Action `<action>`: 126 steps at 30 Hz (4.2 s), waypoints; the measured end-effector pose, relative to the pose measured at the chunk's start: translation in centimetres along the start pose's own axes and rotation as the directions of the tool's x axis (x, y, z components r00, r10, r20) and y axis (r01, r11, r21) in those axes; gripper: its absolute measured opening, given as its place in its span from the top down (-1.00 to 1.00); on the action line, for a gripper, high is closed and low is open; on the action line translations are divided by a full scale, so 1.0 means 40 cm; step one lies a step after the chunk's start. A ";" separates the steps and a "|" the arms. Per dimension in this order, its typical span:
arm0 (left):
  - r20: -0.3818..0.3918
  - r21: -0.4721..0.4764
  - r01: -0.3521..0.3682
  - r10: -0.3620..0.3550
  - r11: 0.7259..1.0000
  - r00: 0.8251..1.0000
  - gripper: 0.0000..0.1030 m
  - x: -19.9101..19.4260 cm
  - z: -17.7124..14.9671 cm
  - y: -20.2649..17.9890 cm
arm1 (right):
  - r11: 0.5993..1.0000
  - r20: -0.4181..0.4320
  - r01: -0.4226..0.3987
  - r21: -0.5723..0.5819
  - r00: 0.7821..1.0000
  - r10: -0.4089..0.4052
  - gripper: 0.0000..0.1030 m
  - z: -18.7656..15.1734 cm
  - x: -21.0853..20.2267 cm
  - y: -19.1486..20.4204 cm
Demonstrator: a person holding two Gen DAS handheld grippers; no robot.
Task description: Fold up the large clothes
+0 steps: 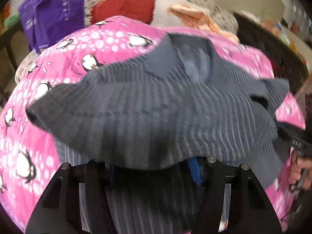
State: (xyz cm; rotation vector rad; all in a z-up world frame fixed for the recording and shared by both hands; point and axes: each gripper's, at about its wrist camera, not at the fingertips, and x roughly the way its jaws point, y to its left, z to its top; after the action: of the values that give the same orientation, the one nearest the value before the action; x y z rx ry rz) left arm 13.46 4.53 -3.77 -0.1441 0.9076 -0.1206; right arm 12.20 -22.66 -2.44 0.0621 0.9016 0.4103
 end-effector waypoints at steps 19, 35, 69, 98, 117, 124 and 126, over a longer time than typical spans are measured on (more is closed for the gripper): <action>0.132 -0.145 -0.088 0.108 0.985 0.985 -0.12 0.066 0.081 0.116 | 0.997 0.195 -0.032 0.073 0.981 0.017 0.40 0.160 -0.002 -0.029; 0.124 -0.299 -0.287 0.336 0.910 0.934 -0.14 0.060 0.007 0.206 | 0.949 -0.112 -0.279 -0.149 0.958 0.264 0.40 0.169 0.147 0.148; 0.126 -0.342 -0.228 0.285 0.911 0.950 -0.41 0.047 -0.028 0.237 | 0.878 -0.201 -0.264 -0.400 0.960 0.197 1.00 0.264 0.338 0.410; 0.135 -0.358 -0.201 0.264 0.912 0.955 -0.41 0.045 -0.029 0.247 | 0.718 -0.202 -0.255 -0.648 0.966 0.161 0.92 0.334 0.353 0.413; 0.121 -0.351 -0.232 0.290 0.907 0.949 -0.41 0.051 -0.026 0.240 | 0.972 0.139 0.088 -0.216 0.989 -0.059 0.01 0.252 0.049 0.104; 0.085 -0.303 -0.243 0.280 0.922 0.956 -0.58 0.065 -0.013 0.227 | 0.980 -0.022 0.178 -0.083 0.983 -0.181 0.22 -0.013 0.018 -0.130; 0.029 -0.264 -0.235 0.251 0.936 0.968 -0.58 0.054 -0.003 0.223 | 0.957 0.006 0.274 -0.092 0.961 -0.275 0.22 -0.016 -0.038 -0.114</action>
State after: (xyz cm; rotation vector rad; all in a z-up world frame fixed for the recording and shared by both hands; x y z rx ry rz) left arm 15.05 12.93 -7.08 -0.2750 0.8688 0.2333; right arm 12.32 -27.49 -2.71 -0.1482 0.8822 0.1918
